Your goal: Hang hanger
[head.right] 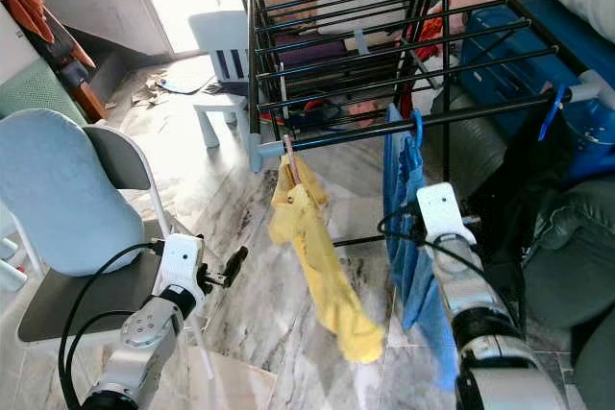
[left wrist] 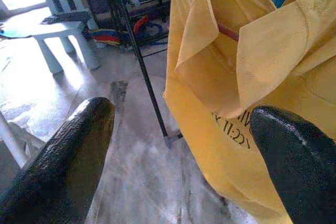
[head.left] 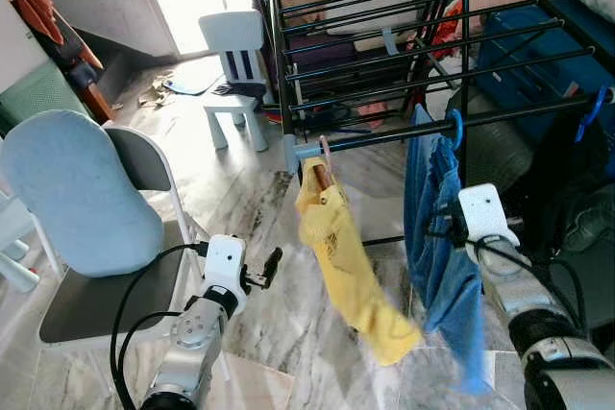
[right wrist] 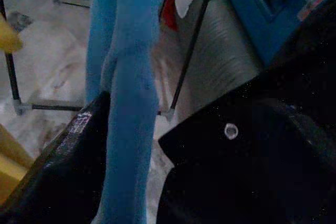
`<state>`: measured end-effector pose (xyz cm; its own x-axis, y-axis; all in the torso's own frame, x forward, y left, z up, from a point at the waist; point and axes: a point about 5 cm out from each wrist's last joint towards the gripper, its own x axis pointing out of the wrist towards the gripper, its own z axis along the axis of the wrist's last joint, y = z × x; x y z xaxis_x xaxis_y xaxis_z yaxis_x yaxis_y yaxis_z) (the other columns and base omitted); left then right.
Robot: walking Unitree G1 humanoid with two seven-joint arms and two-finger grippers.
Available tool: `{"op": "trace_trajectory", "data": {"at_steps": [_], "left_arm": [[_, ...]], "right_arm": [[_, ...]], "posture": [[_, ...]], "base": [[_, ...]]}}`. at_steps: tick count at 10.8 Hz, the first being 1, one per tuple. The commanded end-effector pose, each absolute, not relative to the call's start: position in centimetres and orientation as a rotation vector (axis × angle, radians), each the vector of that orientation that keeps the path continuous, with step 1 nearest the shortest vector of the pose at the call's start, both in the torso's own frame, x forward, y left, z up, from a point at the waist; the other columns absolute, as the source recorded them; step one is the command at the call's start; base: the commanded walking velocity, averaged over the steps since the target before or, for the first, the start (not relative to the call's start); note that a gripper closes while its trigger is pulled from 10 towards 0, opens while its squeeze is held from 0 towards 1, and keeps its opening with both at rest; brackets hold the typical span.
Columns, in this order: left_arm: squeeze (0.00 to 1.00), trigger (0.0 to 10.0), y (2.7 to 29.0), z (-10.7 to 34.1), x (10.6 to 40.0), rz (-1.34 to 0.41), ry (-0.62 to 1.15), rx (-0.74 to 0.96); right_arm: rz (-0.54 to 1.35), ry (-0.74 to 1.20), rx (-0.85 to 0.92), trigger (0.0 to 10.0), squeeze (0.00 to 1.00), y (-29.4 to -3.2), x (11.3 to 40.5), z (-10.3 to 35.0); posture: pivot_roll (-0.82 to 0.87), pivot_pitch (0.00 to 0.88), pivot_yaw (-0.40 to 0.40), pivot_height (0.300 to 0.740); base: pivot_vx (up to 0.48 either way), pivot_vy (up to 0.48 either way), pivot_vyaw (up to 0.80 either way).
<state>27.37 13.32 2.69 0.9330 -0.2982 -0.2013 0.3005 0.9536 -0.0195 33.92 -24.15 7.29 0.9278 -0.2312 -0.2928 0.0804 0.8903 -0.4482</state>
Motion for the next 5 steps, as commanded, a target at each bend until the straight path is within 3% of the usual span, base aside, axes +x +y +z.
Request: {"op": "trace_trajectory", "data": {"at_steps": [1, 5], "left_arm": [[0.0, 10.0, 14.3, 2.5, 27.5, -0.289, 0.222, 0.024], [0.0, 10.0, 14.4, 2.4, 27.4, -0.284, 0.224, 0.029]], "right_arm": [[-0.147, 0.314, -0.416, 10.0, 0.0, -23.4, 34.6, 8.0], [-0.133, 0.183, -0.404, 10.0, 0.0, -22.2, 35.5, 9.9]], "posture": [[-0.23, 0.0, 0.178, 0.74], [-0.22, 0.0, 0.178, 0.74]], "base": [[0.0, 0.0, 0.0], [0.0, 0.0, 0.0]]}}
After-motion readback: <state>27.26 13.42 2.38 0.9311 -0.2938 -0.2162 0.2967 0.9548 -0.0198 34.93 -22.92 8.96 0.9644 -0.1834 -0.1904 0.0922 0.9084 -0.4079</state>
